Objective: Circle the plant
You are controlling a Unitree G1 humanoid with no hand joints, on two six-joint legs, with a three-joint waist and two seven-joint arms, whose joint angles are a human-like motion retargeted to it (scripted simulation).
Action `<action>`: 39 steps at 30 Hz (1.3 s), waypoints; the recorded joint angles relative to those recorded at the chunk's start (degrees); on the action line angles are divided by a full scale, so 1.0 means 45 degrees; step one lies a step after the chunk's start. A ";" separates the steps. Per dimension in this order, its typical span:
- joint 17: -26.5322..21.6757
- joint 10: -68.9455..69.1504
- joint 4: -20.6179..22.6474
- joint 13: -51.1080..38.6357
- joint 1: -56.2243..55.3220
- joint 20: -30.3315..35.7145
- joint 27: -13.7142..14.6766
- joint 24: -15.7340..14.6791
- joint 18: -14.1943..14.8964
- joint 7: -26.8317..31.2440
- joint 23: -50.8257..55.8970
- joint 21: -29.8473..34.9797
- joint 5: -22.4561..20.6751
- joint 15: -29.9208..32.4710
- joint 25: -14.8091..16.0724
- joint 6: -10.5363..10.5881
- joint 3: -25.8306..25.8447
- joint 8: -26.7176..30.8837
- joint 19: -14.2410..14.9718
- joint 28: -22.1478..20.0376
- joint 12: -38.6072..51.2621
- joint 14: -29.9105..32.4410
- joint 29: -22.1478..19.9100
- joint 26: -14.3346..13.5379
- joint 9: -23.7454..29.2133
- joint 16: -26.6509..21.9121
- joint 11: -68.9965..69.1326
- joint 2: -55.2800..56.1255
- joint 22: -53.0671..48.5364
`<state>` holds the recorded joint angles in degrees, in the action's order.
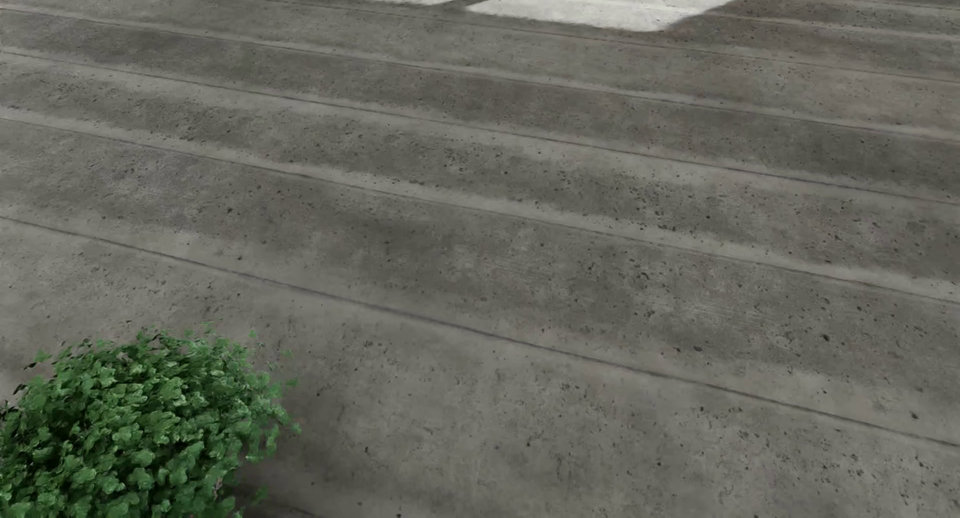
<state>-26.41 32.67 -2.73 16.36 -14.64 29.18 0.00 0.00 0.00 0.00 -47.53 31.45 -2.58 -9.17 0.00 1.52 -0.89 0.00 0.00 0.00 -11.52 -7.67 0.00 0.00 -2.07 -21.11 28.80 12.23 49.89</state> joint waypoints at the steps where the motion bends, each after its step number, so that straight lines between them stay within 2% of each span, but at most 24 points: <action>1: -0.0040 -0.0250 -0.0111 -0.0076 0.0246 0.0116 0.0000 0.0000 0.0000 0.0000 0.0100 -0.0175 -0.0102 -0.0116 0.0000 0.0080 0.0007 0.0000 0.0000 0.0000 -0.0126 -0.0223 0.0000 0.0000 -0.0076 0.0085 -0.0083 -0.0090 0.0000; 4: 0.0151 -0.0651 -0.0243 -0.0467 0.0732 0.0932 0.0000 0.0000 0.0000 0.0000 0.0029 -0.0575 -0.0207 -0.0341 0.0000 0.0123 0.0109 0.0000 0.0000 0.0000 -0.0178 -0.0425 0.0000 0.0000 -0.0177 0.0211 -0.0277 -0.0281 0.0419; 7: 0.0471 -0.0861 -0.0272 -0.0623 0.1003 0.1427 0.0000 0.0000 0.0000 0.0000 0.0472 -0.0342 -0.0167 -0.0421 0.0000 0.0069 0.0001 0.0000 0.0000 0.0000 -0.0029 -0.0615 0.0000 0.0000 -0.0174 0.0044 -0.0230 -0.0134 0.0640; 13: 0.0902 -0.0990 -0.0286 -0.0447 0.1283 0.0878 0.0000 0.0000 0.0000 0.0000 0.1500 0.0173 -0.0176 -0.0555 0.0000 0.0141 0.0267 0.0000 0.0000 0.0000 0.0279 -0.1033 0.0000 0.0000 -0.0178 -0.0160 -0.0123 0.0042 0.0781; 21: 0.0771 -0.0760 -0.0502 -0.0058 0.1470 0.0200 0.0000 0.0000 0.0000 0.0000 0.0331 0.0391 -0.0567 -0.0981 0.0000 0.0206 0.0901 0.0000 0.0000 0.0000 0.0340 -0.1950 0.0000 0.0000 -0.0365 -0.0271 0.0432 0.0346 0.0194; 24: 0.0711 0.1289 -0.0892 0.0035 0.0209 -0.0233 0.0000 0.0000 0.0000 0.0000 -0.0153 0.0459 -0.0872 -0.1430 0.0000 0.0227 0.0952 0.0000 0.0000 0.0000 0.0351 -0.1571 0.0000 0.0000 -0.0239 -0.0314 0.0375 0.0052 0.0150; 27: 0.0617 0.5897 -0.1324 0.0076 -0.2438 -0.0689 0.0000 0.0000 0.0000 0.0000 -0.0465 0.0683 -0.0945 -0.1971 0.0000 0.0064 0.0499 0.0000 0.0000 0.0000 0.0449 0.0352 0.0000 0.0000 0.0109 -0.0298 0.0105 -0.0625 0.0061; 28: 0.0557 0.7477 -0.1302 0.0114 -0.3264 -0.0836 0.0000 0.0000 0.0000 0.0000 -0.0456 0.0725 -0.0896 -0.2137 0.0000 -0.0059 0.0220 0.0000 0.0000 0.0000 0.0420 0.0140 0.0000 0.0000 0.0222 -0.0294 0.0025 -0.0917 -0.0063; 30: 0.0421 0.9863 -0.1049 0.0187 -0.4603 -0.1027 0.0000 0.0000 0.0000 0.0000 -0.0377 0.0732 -0.0696 -0.2375 0.0000 -0.0363 -0.0407 0.0000 0.0000 0.0000 0.0241 -0.1218 0.0000 0.0000 0.0377 -0.0282 0.0017 -0.1412 -0.0343; 32: 0.0316 1.0653 -0.0709 0.0178 -0.5652 -0.1058 0.0000 0.0000 0.0000 0.0000 -0.0362 0.0675 -0.0463 -0.2614 0.0000 -0.0619 -0.0979 0.0000 0.0000 0.0000 0.0018 -0.1459 0.0000 0.0000 0.0486 -0.0265 0.0124 -0.1793 -0.0416; 35: 0.0195 0.9260 -0.0292 -0.0084 -0.6669 -0.0816 0.0000 0.0000 0.0000 0.0000 -0.0364 0.0579 -0.0157 -0.2897 0.0000 -0.0798 -0.1637 0.0000 0.0000 0.0000 -0.0275 -0.0395 0.0000 0.0000 0.0623 -0.0220 0.0262 -0.2340 -0.0009; 39: 0.0248 0.4683 -0.0177 -0.0605 -0.6472 -0.0021 0.0000 0.0000 0.0000 0.0000 -0.0371 0.0725 0.0063 -0.2953 0.0000 -0.0707 -0.2239 0.0000 0.0000 0.0000 -0.0563 0.1461 0.0000 0.0000 0.0732 -0.0198 0.0095 -0.3340 0.0926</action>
<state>-25.30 53.74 -3.53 13.63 -43.77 29.09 0.00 0.00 0.00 0.00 -49.20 34.71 -2.30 -22.46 0.00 -1.66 -10.96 0.00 0.00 0.00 -14.06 -1.09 0.00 0.00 1.22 -22.00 29.22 -2.80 54.06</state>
